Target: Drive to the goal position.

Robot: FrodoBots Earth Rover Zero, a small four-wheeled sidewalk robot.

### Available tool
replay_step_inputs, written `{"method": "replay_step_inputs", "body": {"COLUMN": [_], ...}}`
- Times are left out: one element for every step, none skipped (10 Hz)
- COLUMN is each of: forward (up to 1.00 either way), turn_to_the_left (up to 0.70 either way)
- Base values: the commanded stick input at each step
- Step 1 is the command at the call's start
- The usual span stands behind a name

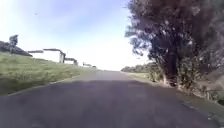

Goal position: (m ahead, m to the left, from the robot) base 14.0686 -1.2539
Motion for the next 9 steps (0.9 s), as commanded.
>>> {"method": "replay_step_inputs", "body": {"forward": [1.0, 1.0, 1.0, 1.0, 1.0, 1.0, 1.0, 1.0, 1.0], "turn_to_the_left": [0.0, 0.0, 0.0, 0.0, 0.0, 0.0, 0.0, 0.0, 0.0]}}
